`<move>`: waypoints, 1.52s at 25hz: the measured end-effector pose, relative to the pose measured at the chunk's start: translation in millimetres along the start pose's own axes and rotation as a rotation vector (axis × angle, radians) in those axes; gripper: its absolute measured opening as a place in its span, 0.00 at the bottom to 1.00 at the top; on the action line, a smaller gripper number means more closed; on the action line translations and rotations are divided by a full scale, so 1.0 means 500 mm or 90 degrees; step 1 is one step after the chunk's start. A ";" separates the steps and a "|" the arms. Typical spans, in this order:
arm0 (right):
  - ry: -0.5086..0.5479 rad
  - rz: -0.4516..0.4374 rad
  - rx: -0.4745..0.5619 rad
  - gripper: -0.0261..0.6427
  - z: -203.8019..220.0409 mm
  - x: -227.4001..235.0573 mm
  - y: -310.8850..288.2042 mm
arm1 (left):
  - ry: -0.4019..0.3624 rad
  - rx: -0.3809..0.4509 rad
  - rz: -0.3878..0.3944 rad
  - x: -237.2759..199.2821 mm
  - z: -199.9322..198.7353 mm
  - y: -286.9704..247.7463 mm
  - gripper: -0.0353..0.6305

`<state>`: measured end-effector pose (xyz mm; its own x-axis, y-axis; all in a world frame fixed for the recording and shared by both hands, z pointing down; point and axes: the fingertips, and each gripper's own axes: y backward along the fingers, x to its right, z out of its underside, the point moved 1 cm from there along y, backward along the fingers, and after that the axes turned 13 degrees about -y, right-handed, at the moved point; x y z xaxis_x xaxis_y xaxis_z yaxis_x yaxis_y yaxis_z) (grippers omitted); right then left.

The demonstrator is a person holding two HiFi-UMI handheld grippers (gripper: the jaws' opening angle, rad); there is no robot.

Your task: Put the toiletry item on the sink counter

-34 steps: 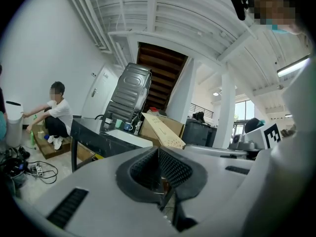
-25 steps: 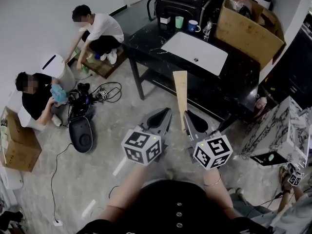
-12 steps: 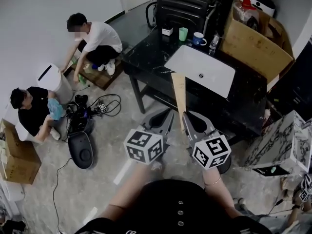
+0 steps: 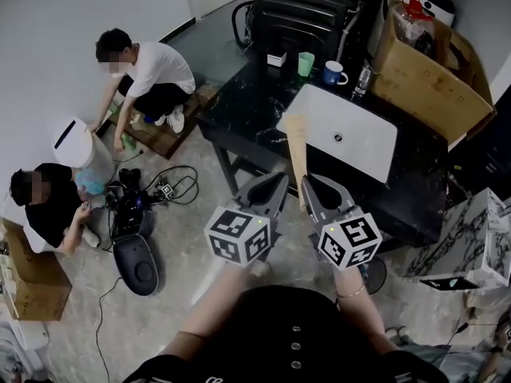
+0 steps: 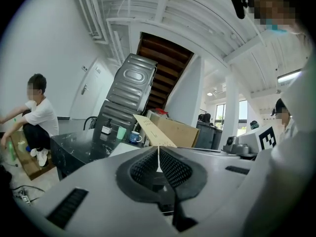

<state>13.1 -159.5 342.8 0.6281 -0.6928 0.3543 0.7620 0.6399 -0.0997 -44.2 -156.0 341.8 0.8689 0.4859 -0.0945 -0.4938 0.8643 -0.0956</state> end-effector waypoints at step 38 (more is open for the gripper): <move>-0.019 -0.014 -0.044 0.06 -0.093 0.242 -0.391 | 0.036 -0.047 -0.046 -0.366 -0.002 -0.314 0.07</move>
<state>-52.4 -383.7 362.0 0.6065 -0.6958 0.3848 0.7855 0.5992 -0.1546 -125.4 -380.7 373.0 0.8997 0.4131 -0.1410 -0.4334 0.8838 -0.1761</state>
